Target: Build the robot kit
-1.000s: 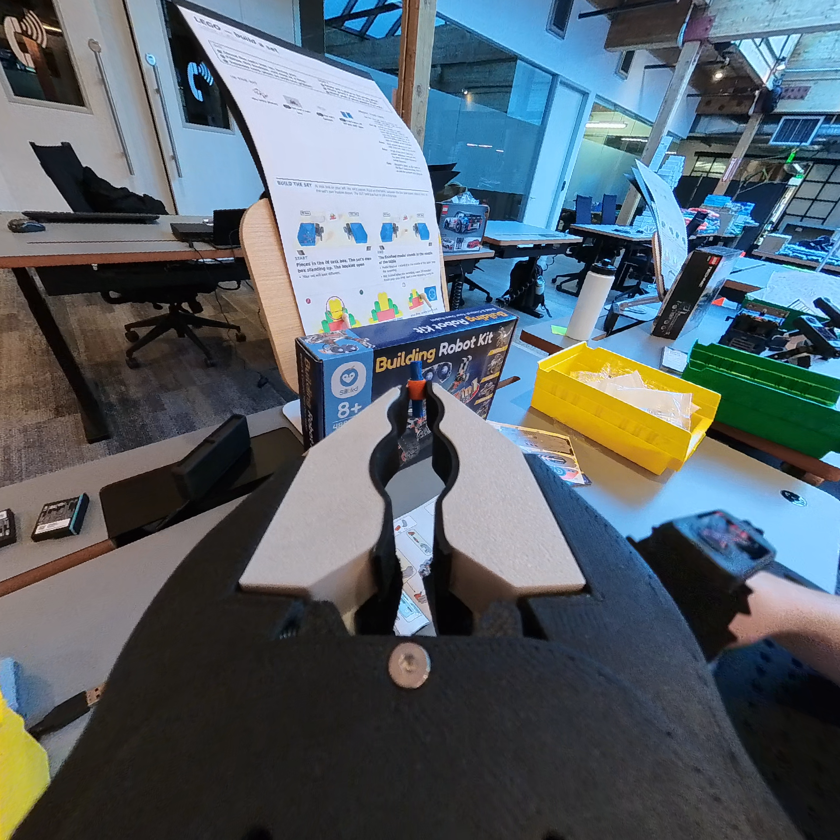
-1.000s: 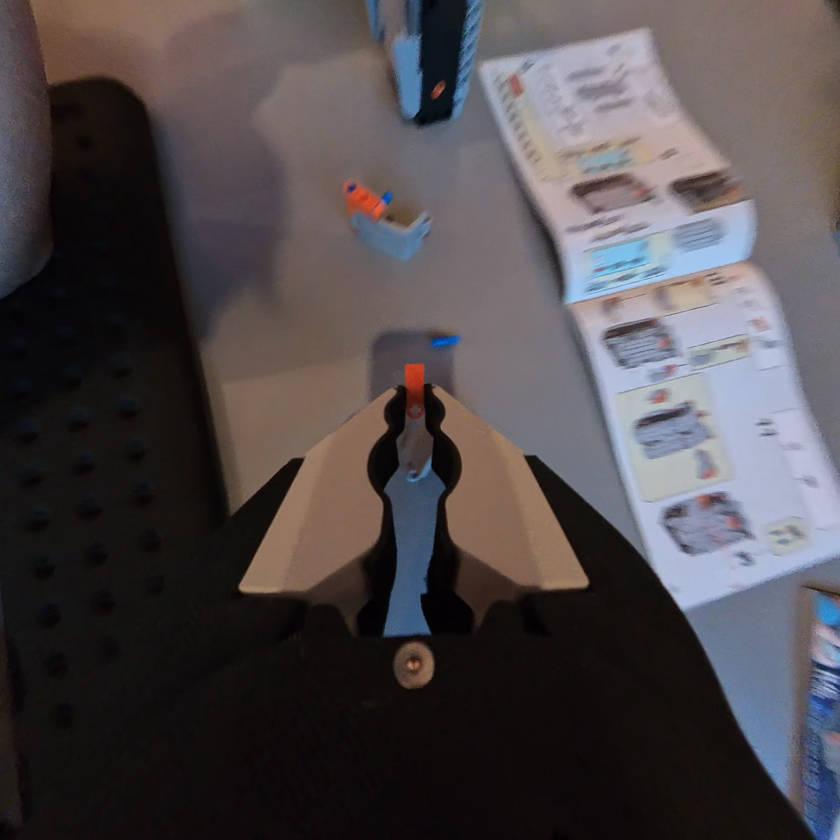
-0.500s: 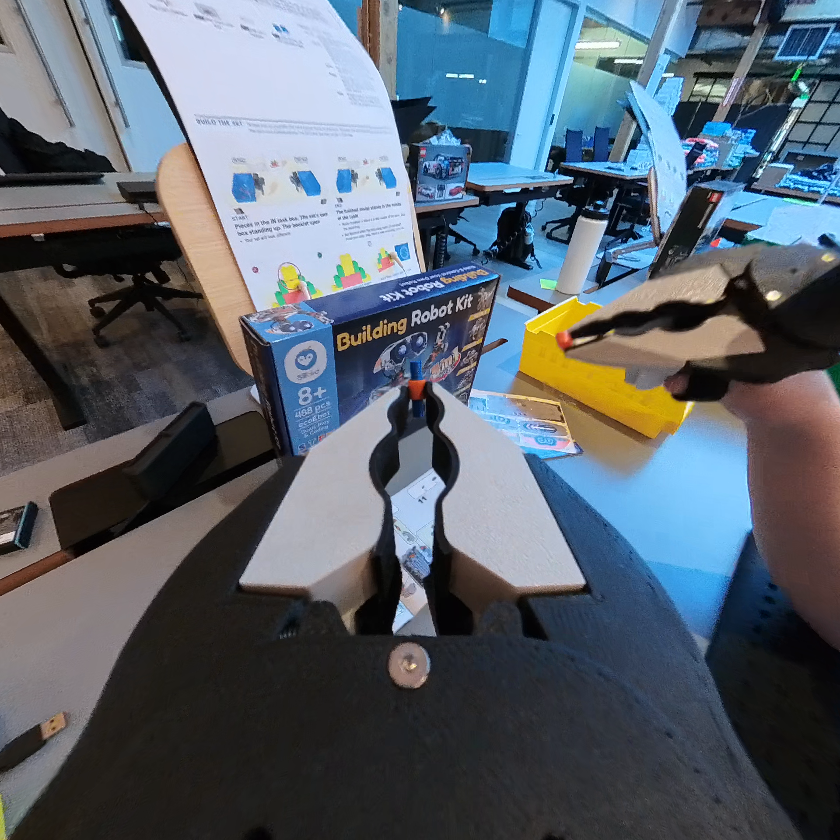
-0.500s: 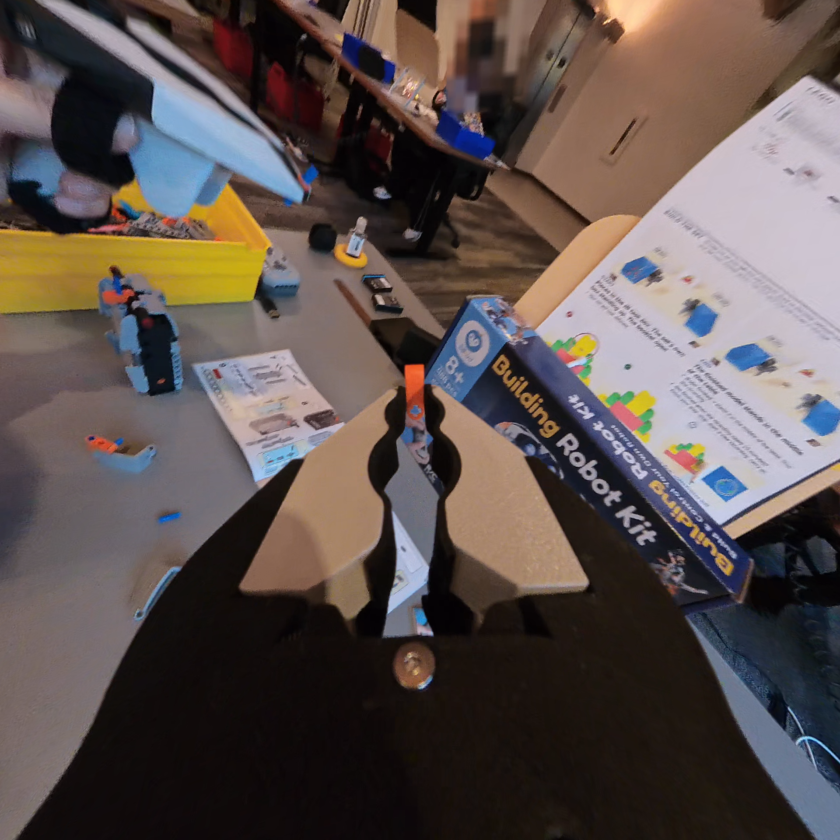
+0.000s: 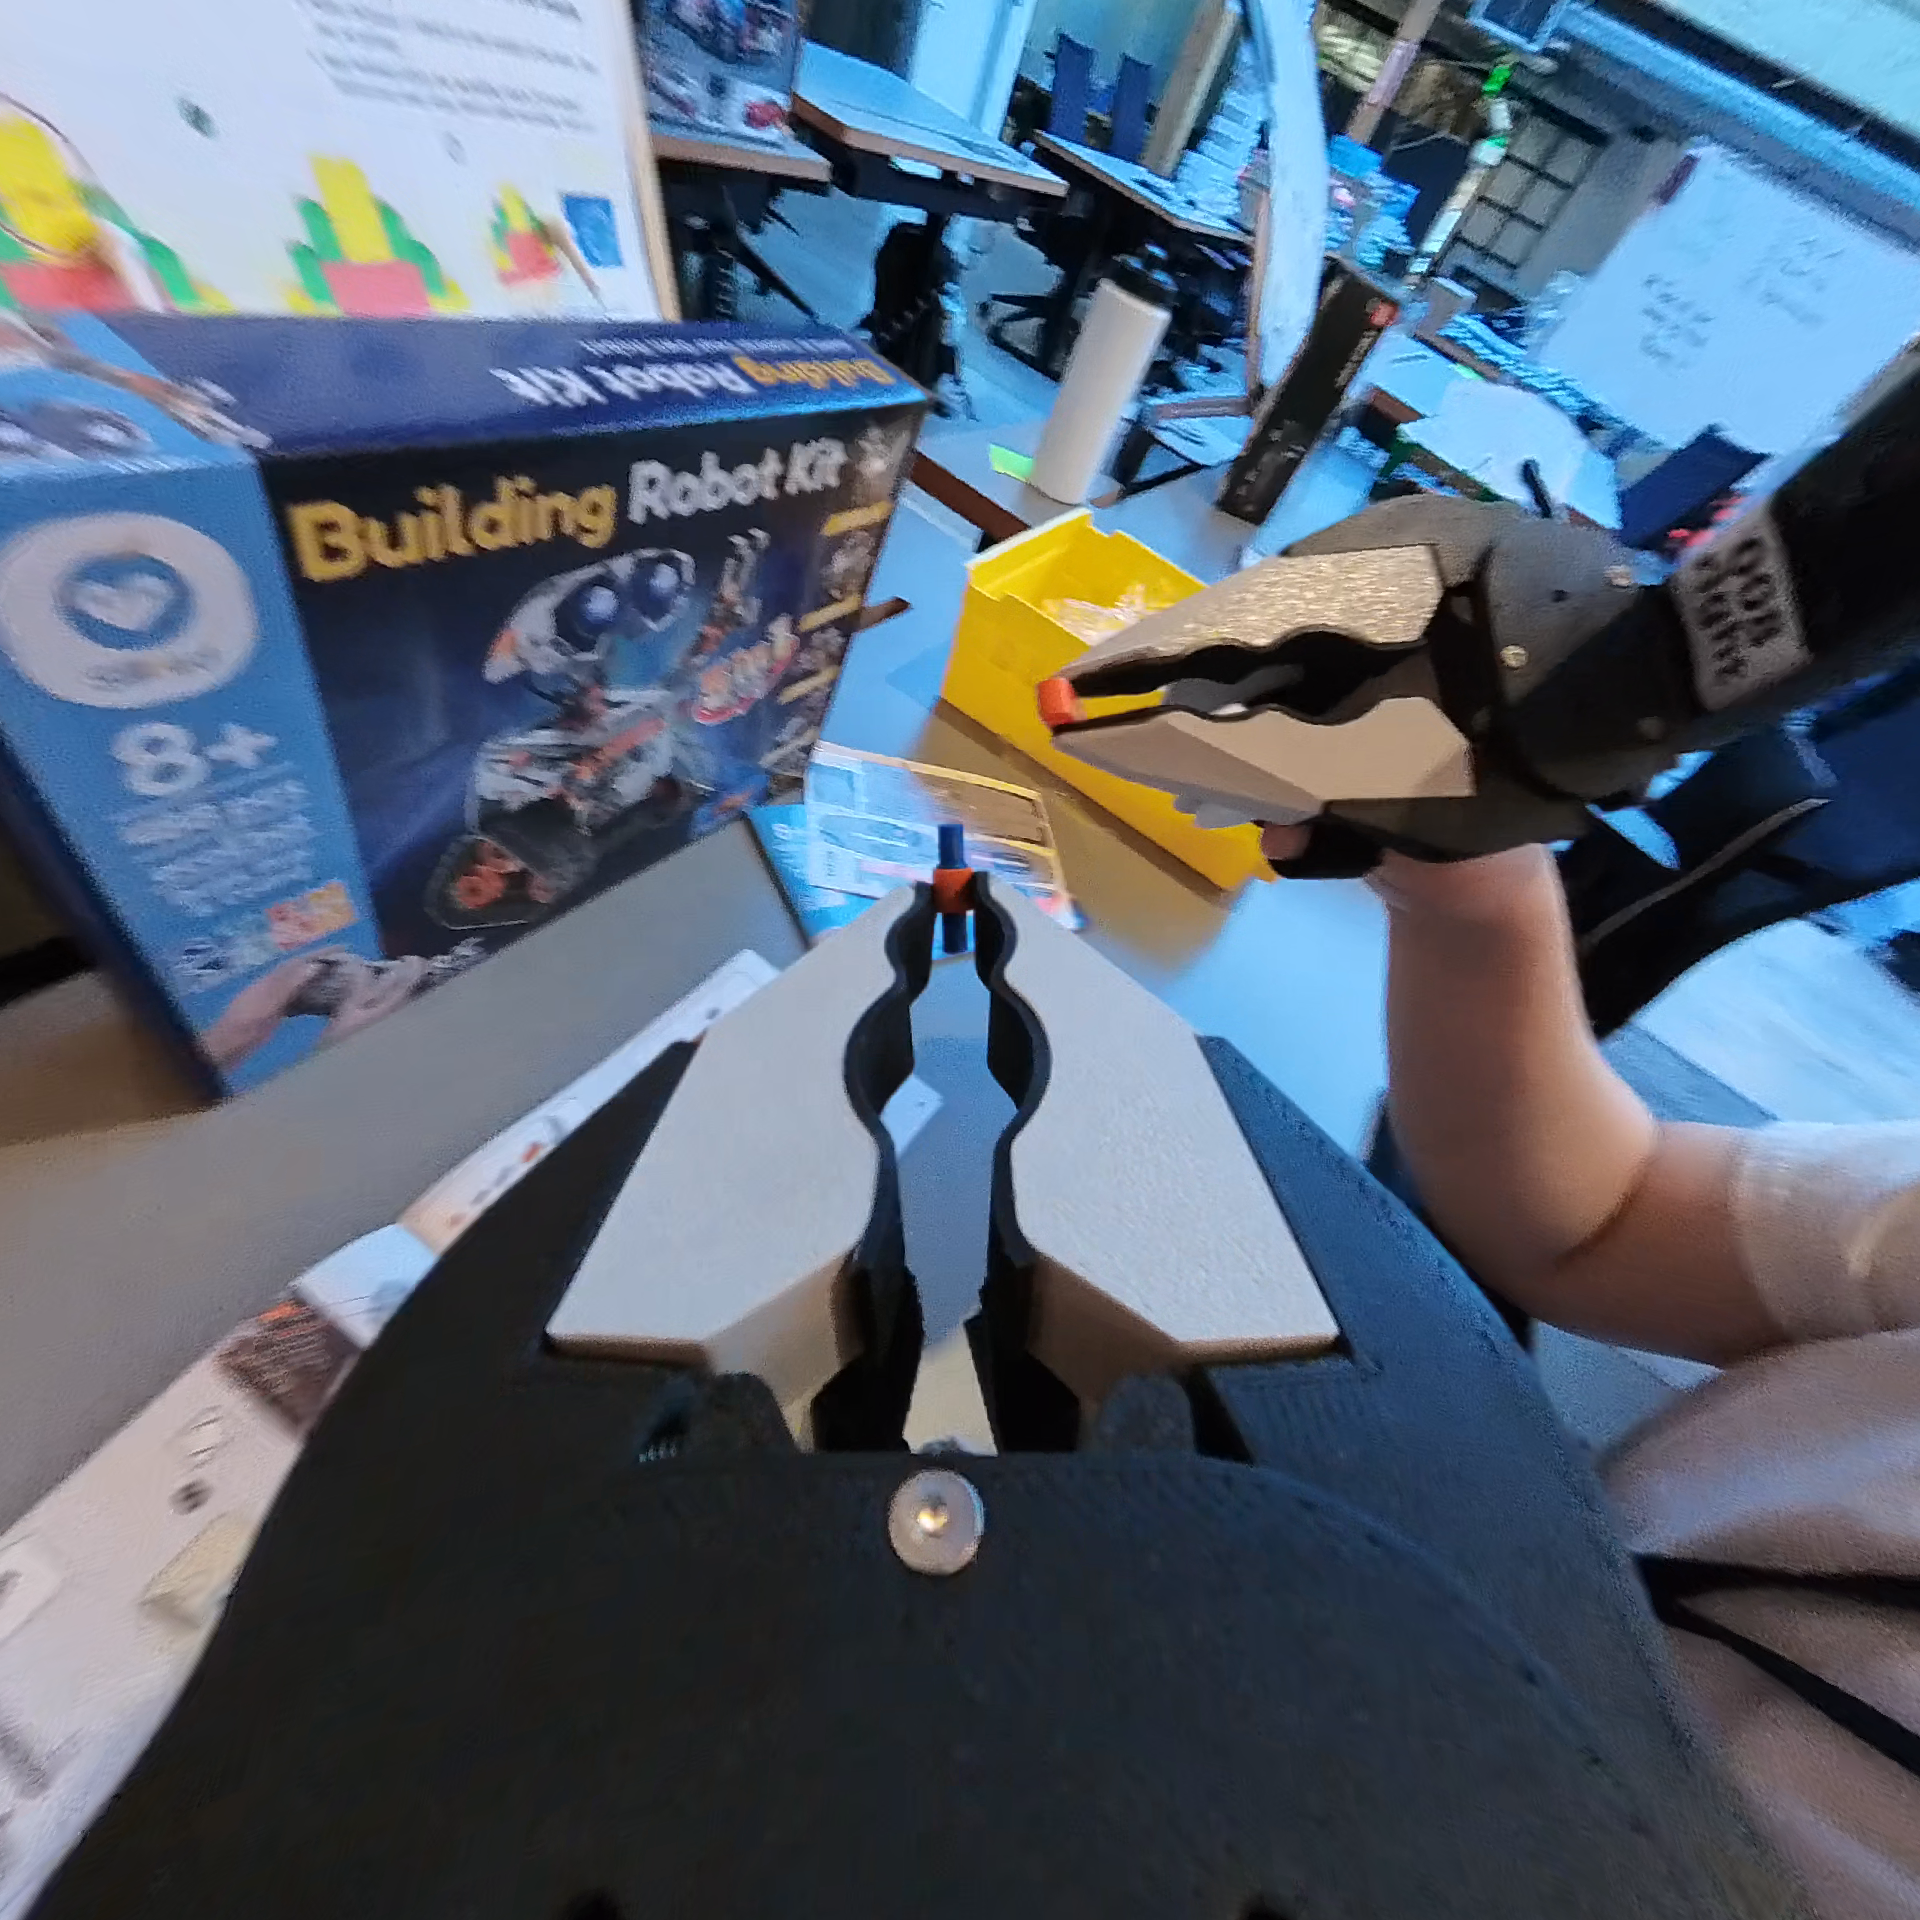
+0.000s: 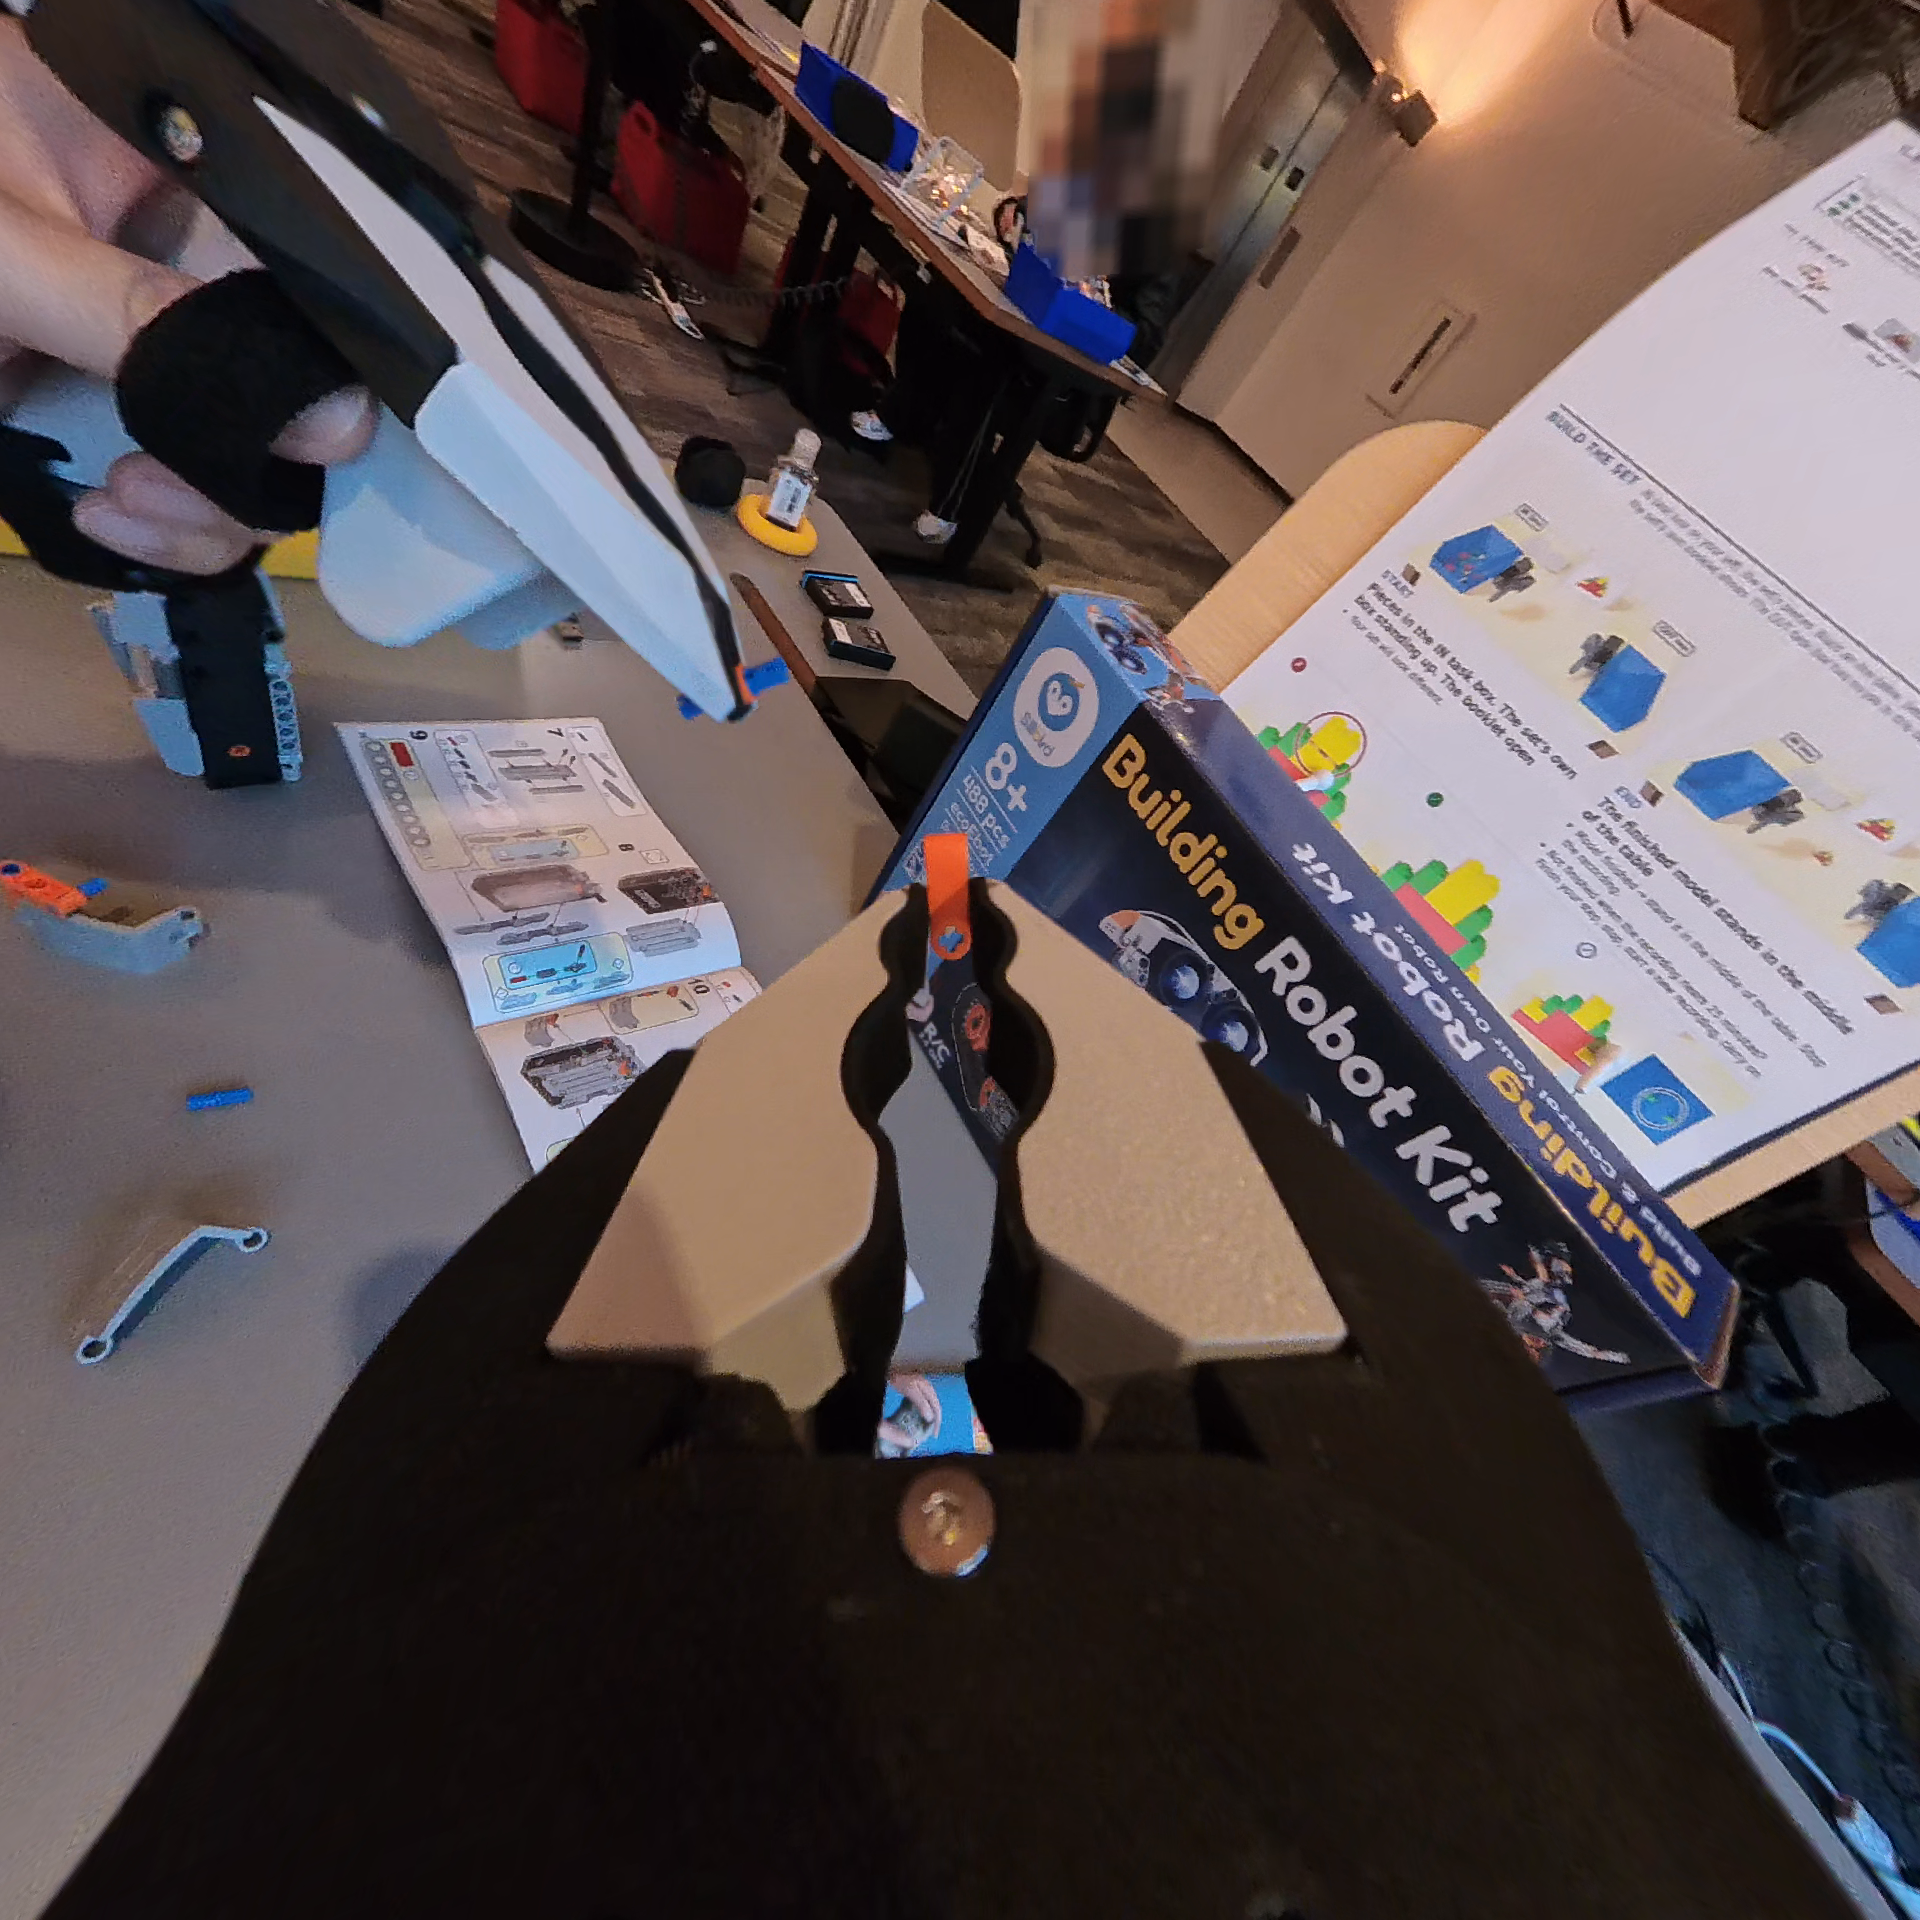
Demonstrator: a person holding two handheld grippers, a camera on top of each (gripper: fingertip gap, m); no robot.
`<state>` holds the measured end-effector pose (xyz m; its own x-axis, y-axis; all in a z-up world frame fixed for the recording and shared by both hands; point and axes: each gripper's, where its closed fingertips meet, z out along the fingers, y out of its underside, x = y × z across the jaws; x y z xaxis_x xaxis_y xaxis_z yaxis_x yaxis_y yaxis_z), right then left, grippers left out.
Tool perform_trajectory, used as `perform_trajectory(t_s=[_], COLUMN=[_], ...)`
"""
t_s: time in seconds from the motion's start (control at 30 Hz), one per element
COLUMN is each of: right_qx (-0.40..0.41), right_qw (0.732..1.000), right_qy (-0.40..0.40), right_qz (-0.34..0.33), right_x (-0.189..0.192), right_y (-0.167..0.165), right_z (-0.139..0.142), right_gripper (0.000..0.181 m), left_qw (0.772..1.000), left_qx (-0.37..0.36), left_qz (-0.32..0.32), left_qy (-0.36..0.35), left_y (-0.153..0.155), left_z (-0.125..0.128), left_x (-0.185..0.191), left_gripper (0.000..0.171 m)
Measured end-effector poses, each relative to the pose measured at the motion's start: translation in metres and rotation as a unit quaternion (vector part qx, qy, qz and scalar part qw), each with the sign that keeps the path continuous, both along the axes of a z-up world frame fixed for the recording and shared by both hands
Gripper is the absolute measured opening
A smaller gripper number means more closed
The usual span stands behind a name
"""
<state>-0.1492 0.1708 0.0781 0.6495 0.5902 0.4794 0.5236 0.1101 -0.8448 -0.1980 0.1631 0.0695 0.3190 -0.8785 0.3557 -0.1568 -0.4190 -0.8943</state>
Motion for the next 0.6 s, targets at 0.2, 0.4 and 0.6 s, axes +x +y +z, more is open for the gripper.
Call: perform_trajectory(t_s=[0.2, 0.4, 0.6], right_qx=[0.025, 0.074, 0.079], right_qw=[0.998, 0.994, 0.993], right_qy=[0.022, -0.043, -0.043], right_qz=[0.05, 0.066, 0.078], right_x=[-0.009, -0.017, -0.022], right_y=[-0.013, -0.03, -0.038], right_z=[0.012, 0.019, 0.024], right_gripper=[0.007, 0.007, 0.007], left_qw=[0.988, 0.977, 0.976], left_qx=[-0.091, -0.107, -0.119], left_qz=[-0.102, -0.155, -0.152], left_qy=[-0.065, -0.095, -0.099], left_y=[-0.028, -0.05, -0.051], left_z=[0.005, 0.019, 0.02], left_x=[0.019, 0.024, 0.022], left_gripper=[0.005, 0.005, 0.005])
